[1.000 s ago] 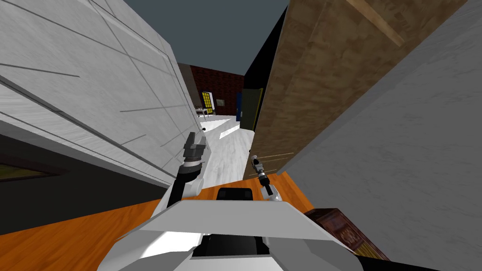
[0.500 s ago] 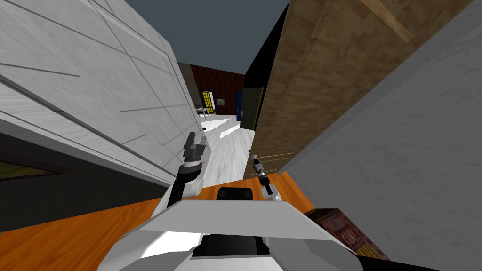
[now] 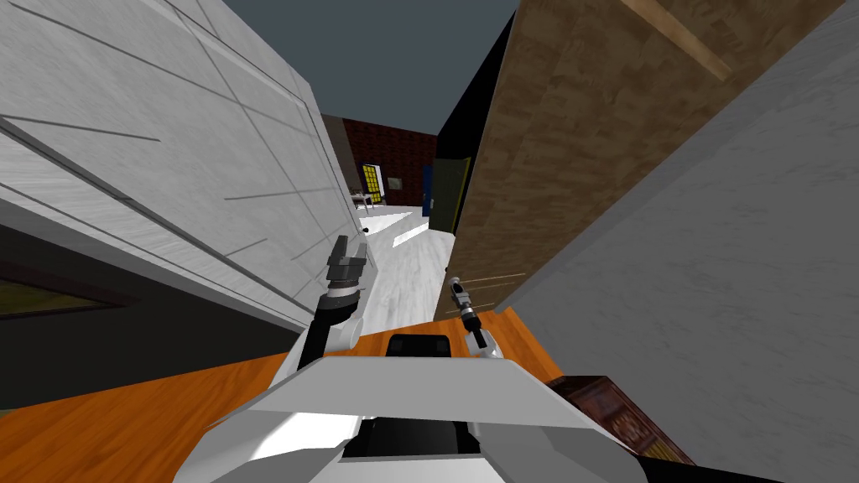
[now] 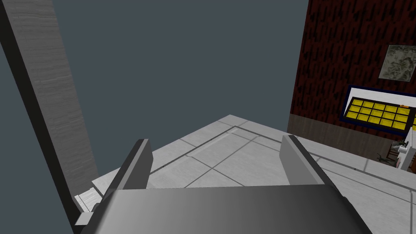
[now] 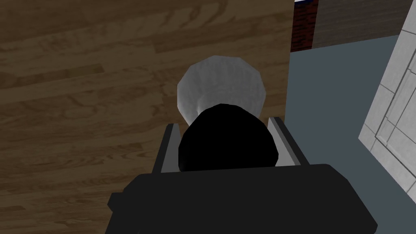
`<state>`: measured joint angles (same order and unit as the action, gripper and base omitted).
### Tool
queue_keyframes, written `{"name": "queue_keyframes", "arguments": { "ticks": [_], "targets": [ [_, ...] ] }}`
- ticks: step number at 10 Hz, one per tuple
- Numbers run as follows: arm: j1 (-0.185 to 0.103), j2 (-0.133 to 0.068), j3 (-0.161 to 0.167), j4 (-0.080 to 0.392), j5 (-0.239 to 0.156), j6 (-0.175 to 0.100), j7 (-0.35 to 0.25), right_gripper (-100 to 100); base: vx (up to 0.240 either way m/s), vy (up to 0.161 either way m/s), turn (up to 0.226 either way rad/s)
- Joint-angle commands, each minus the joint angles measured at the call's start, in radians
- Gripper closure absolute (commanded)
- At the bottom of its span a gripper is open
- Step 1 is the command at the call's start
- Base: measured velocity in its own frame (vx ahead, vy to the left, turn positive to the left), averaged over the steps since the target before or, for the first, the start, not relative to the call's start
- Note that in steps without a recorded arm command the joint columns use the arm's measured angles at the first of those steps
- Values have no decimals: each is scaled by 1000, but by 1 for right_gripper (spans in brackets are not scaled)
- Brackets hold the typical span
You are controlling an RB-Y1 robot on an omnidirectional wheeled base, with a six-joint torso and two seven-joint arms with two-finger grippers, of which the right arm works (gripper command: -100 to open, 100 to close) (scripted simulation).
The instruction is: Push the door open
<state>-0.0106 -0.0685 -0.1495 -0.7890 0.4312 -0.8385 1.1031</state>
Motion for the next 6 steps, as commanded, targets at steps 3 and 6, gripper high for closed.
{"name": "queue_keyframes", "arguments": {
  "ticks": [3, 6],
  "targets": [
    [-8, -5, -8, 2, -35, -6, -83, 100, 24, 4, 38],
    [-11, -9, -14, 5, -73, -7, -169, 100, 42, 5, 49]
  ]
}}
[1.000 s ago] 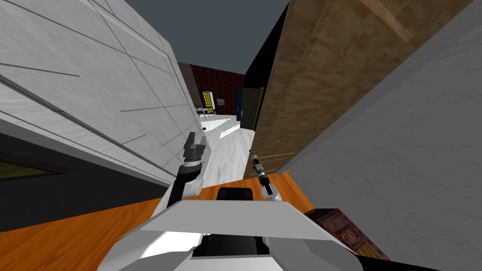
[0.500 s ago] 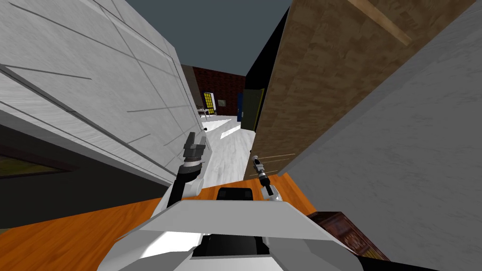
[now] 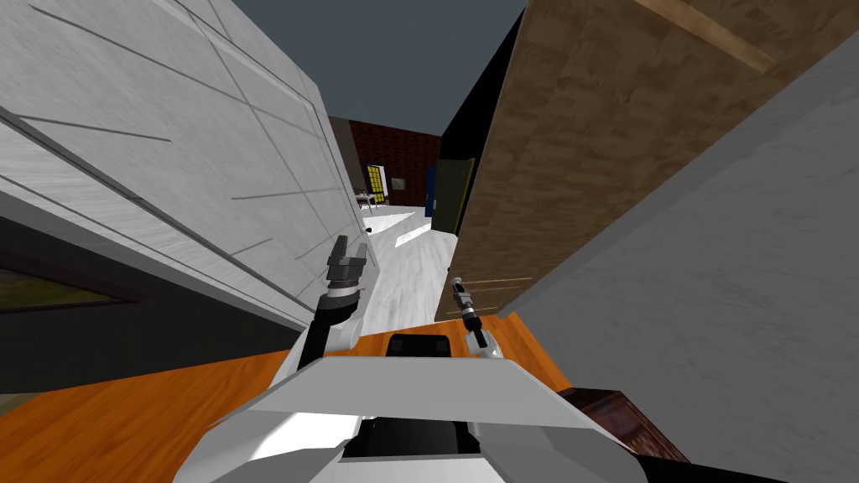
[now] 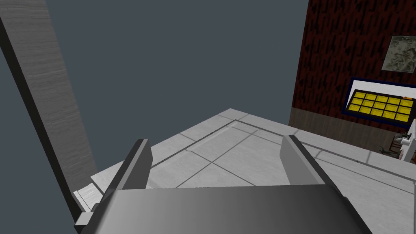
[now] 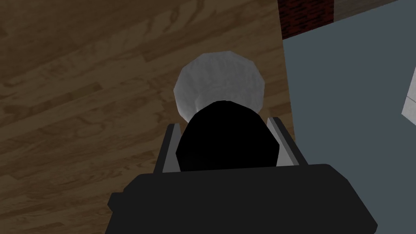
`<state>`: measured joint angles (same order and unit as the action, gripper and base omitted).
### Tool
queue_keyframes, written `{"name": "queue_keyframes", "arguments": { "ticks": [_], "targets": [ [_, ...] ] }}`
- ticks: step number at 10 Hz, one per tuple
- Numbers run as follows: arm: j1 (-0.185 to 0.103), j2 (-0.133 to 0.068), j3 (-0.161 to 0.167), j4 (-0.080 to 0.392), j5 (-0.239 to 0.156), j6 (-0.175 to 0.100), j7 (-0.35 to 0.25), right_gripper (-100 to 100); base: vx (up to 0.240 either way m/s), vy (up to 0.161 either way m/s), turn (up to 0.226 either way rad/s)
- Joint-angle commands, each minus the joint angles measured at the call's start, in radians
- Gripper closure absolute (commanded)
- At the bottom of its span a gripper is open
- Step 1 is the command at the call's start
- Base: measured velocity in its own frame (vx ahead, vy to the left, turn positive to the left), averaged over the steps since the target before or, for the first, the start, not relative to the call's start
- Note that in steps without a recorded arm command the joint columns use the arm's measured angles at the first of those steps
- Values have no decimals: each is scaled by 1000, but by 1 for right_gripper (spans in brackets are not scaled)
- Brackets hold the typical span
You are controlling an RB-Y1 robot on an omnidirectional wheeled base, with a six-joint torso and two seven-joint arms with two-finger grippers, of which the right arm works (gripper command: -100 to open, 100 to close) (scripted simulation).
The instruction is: Push the door open
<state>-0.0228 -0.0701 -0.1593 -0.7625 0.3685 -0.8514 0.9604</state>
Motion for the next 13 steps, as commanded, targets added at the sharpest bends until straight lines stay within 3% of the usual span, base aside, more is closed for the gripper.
{"name": "queue_keyframes", "arguments": {
  "ticks": [1, 6, 9, 13],
  "targets": [
    [1, -7, -4, -22, -10, 6, -34, 100, 36, 4, 28],
    [-2, -13, -12, -18, -70, 5, -164, 100, 31, 5, 42],
    [-3, -14, -15, -17, -86, 4, -212, 100, 32, 1, 29],
    [-7, -17, -23, -14, -140, 3, -328, 100, 35, -1, 45]
  ]
}}
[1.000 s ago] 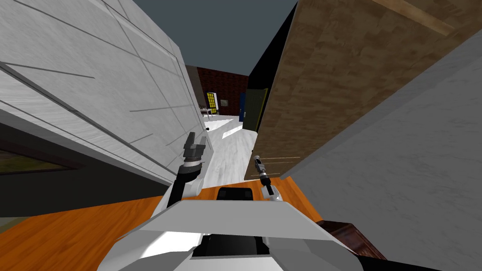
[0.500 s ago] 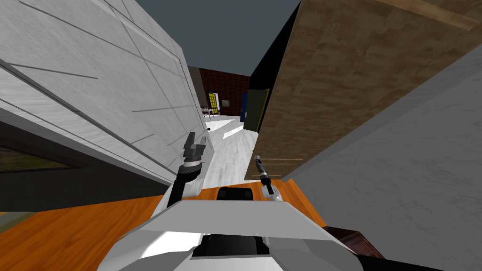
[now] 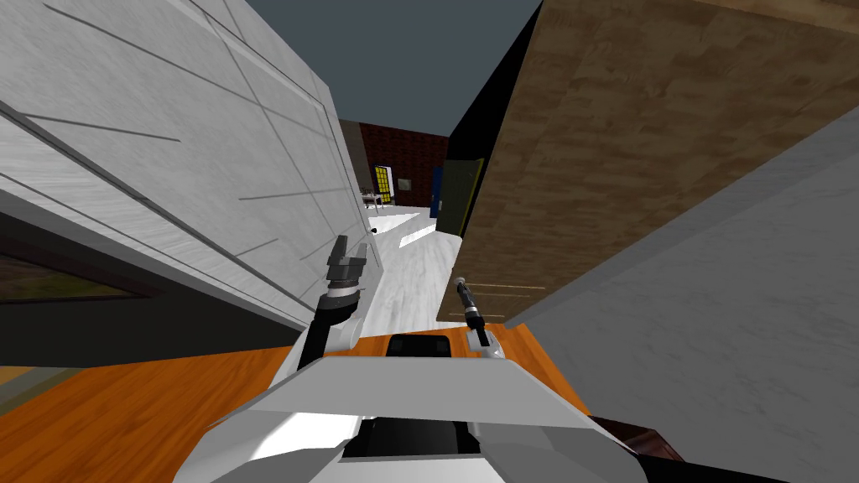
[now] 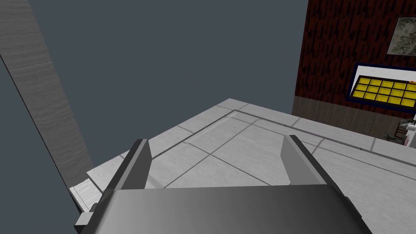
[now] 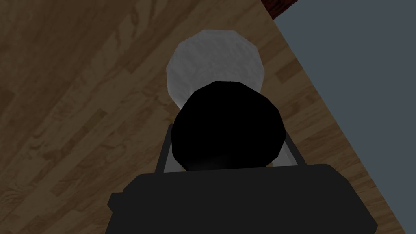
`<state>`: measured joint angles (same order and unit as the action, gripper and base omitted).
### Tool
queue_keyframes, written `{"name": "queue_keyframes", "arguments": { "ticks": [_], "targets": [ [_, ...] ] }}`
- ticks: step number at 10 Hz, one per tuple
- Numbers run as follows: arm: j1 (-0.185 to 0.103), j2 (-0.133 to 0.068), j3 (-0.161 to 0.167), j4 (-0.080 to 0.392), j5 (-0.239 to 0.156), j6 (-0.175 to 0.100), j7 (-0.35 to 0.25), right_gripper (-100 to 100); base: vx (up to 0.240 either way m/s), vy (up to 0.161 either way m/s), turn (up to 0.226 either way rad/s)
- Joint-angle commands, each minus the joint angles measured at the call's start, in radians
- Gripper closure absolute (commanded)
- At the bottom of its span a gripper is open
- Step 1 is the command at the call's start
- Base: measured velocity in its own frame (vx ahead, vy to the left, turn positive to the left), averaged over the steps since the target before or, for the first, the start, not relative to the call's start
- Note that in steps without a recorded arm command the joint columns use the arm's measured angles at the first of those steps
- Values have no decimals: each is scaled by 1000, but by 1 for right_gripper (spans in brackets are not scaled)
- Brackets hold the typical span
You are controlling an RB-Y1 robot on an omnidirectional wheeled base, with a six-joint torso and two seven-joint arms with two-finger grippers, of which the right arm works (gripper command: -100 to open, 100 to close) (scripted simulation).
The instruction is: Push the door open
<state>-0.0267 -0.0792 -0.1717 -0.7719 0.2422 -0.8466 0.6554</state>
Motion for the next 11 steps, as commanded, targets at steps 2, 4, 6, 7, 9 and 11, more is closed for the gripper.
{"name": "queue_keyframes", "arguments": {
  "ticks": [2, 4, 6, 7, 9, 11],
  "targets": [
    [-4, -9, -13, -3, -32, -2, -65, 100, 49, -1, 35],
    [-7, -11, -19, -1, -71, -3, -129, 100, 40, -2, 57],
    [-8, -11, -21, 0, -92, -4, -183, 100, 40, -15, 21],
    [-15, -17, -18, 12, -77, -6, -122, -100, -14, 9, -26],
    [-21, -24, -15, 24, -73, -8, -75, -100, -63, 41, -53],
    [-29, -32, -12, 39, -66, -9, -18, -100, -66, 42, -43]
  ]
}}
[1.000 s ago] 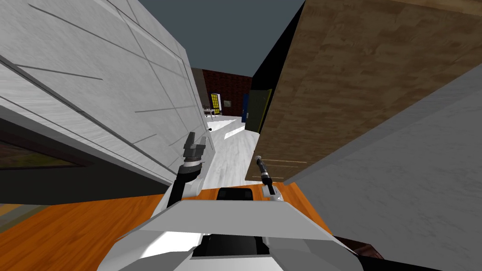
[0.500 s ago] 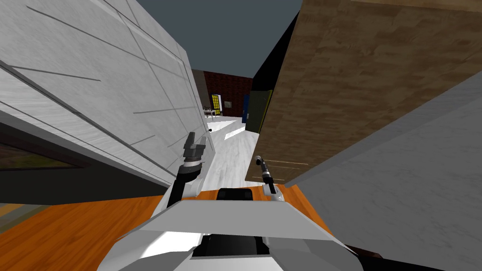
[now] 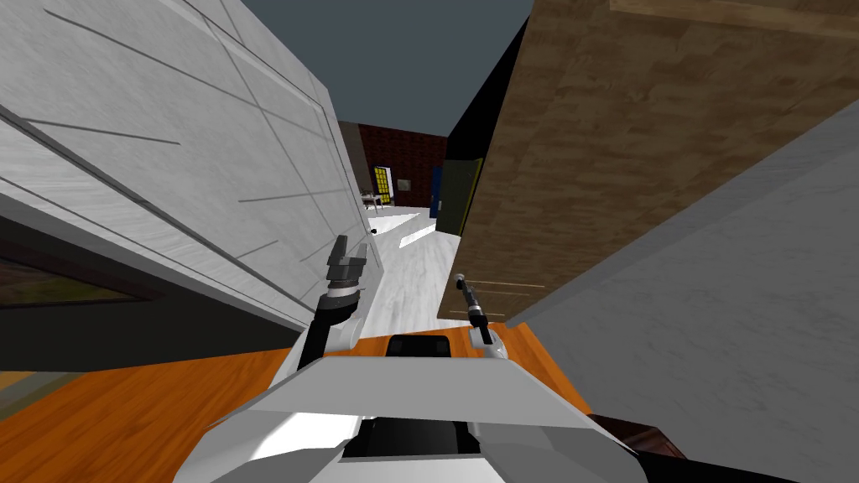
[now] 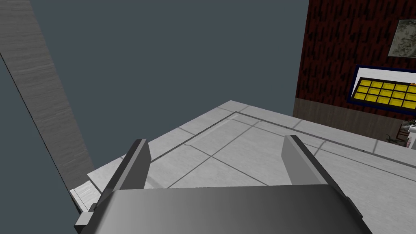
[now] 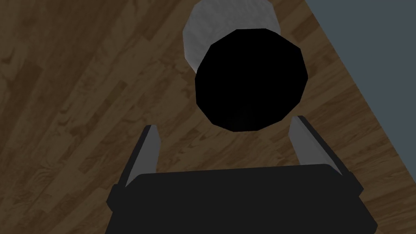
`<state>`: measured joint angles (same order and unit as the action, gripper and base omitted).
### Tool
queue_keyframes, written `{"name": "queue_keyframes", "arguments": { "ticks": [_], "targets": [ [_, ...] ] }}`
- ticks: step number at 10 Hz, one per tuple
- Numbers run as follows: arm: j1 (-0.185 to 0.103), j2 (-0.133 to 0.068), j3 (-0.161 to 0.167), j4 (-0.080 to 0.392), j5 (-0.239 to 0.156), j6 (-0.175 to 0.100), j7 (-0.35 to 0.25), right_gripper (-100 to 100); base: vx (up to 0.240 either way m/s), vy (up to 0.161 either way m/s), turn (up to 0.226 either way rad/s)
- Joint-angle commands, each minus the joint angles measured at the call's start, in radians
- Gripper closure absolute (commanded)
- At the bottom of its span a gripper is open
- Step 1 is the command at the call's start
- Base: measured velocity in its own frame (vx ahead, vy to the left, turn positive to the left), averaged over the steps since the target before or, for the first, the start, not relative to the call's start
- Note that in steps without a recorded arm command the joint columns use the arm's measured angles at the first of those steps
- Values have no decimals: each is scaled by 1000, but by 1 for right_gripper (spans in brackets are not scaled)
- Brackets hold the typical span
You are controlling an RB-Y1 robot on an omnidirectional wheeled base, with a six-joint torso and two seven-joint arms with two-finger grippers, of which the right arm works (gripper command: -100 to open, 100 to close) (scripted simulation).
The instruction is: Push the door open
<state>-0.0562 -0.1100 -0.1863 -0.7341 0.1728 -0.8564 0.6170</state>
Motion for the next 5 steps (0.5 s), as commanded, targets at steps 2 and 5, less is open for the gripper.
{"name": "queue_keyframes", "arguments": {
  "ticks": [2, 5],
  "targets": [
    [-4, -6, 5, 10, 6, -1, 65, -100, -49, 30, -16],
    [-14, -16, 9, 29, 14, -3, 143, -100, -54, 35, -34]
  ]
}}
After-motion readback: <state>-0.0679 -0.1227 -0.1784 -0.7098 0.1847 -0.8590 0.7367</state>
